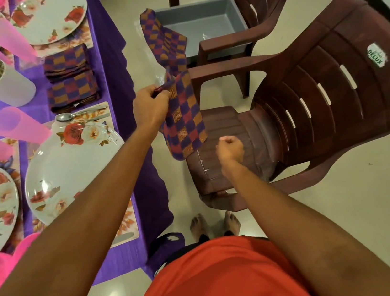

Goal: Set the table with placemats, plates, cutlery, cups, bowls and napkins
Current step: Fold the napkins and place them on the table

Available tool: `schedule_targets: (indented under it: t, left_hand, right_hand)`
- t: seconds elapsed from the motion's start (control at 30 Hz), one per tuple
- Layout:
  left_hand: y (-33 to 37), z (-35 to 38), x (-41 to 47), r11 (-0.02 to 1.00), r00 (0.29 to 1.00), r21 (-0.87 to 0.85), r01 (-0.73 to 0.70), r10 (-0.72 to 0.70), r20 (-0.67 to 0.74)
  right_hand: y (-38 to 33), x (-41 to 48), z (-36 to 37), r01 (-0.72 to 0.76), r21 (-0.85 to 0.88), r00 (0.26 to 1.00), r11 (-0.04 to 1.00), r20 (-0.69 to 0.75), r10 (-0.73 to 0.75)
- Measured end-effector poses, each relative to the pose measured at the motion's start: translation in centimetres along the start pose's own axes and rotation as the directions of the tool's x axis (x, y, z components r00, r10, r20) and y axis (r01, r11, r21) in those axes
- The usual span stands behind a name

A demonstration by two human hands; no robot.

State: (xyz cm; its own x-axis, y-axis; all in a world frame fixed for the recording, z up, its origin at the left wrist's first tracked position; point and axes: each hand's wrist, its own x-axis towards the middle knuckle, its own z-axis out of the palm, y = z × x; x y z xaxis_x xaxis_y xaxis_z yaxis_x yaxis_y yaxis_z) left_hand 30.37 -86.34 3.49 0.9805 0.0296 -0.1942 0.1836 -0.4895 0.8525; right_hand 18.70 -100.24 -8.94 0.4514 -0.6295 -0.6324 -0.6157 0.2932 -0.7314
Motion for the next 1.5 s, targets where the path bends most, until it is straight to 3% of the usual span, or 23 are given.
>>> schedule_targets:
  t: [0.03,0.1,0.2,0.3,0.47,0.6,0.67,0.77,0.87,0.93,1.0,1.1,1.23,1.3,1.4,1.5]
  left_hand:
    - [0.1,0.0,-0.2,1.000,1.000,-0.019,-0.015,0.015,0.023]
    - [0.1,0.0,-0.5,0.996,0.994,-0.087,-0.025,0.034,0.106]
    - [0.1,0.1,-0.9,0.989,0.971,-0.140,-0.039,0.070,0.227]
    - [0.3,0.0,-1.0,0.986,0.959,-0.146,-0.082,0.118,0.257]
    - [0.5,-0.5,-0.2,0.980,0.977,-0.197,-0.028,0.068,0.202]
    - [-0.3,-0.6,0.2,0.947,0.980,-0.272,0.173,-0.139,0.139]
    - [-0.8,-0.6,0.3,0.874,0.942,-0.351,0.335,-0.299,0.154]
    - [-1.5,-0.8,0.2,0.761,0.864,-0.413,0.501,-0.467,0.188]
    - [-2.0,-1.0,-0.1,0.690,0.824,-0.456,0.562,-0.514,0.239]
    - [-2.6,-0.9,-0.6,0.654,0.812,-0.483,0.583,-0.485,0.323]
    - [-3.6,-0.5,-1.3,0.704,0.834,-0.454,0.546,-0.407,0.372]
    - [-4.9,0.4,-2.7,0.886,0.923,-0.300,0.355,-0.281,0.263]
    - [-5.4,0.9,-3.5,0.885,0.935,-0.346,0.310,-0.218,0.281]
    - [-5.5,0.7,-3.5,0.889,0.934,-0.338,0.308,-0.216,0.284]
    - [-6.1,0.0,-3.1,0.936,0.933,-0.237,0.261,-0.182,0.310]
    - [-6.3,-1.0,-2.8,0.992,0.930,-0.035,0.122,-0.102,0.354]
  right_hand:
    - [-0.5,0.2,-0.1,0.018,0.091,1.000,0.996,-0.004,-0.018]
    - [-1.8,0.5,-0.1,0.057,0.205,0.984,0.977,0.153,-0.089]
    - [-3.7,0.8,-0.1,0.163,0.185,0.878,0.969,0.420,-0.228]
    - [-4.6,0.9,-0.2,0.169,0.265,0.783,0.949,0.548,-0.293]
    - [-5.8,0.1,-0.1,0.145,0.309,0.738,0.940,0.599,-0.310]
    - [-6.3,-0.9,0.3,0.372,0.162,0.755,0.914,0.520,-0.399]
    - [-6.5,-1.3,0.5,0.454,0.113,0.730,0.884,0.521,-0.442]
    - [-6.6,-1.5,0.4,0.440,0.098,0.707,0.893,0.575,-0.412]
    - [-6.2,-1.3,0.1,0.449,0.097,0.687,0.888,0.599,-0.413]
    - [-5.9,-1.2,-0.1,0.430,0.114,0.712,0.895,0.567,-0.415]
    - [-5.8,-1.1,-0.3,0.415,0.129,0.747,0.900,0.517,-0.419]
    - [-6.0,-0.7,-0.2,0.422,0.134,0.776,0.897,0.457,-0.434]
    - [-6.2,-0.5,-0.8,0.325,0.138,0.827,0.936,0.439,-0.351]
    - [-6.3,0.0,-1.2,0.305,0.166,0.820,0.938,0.454,-0.347]
    - [-6.6,0.6,-2.0,0.273,0.154,0.754,0.950,0.579,-0.311]
    - [-6.5,0.9,-2.4,0.412,0.001,0.719,0.911,0.614,-0.325]
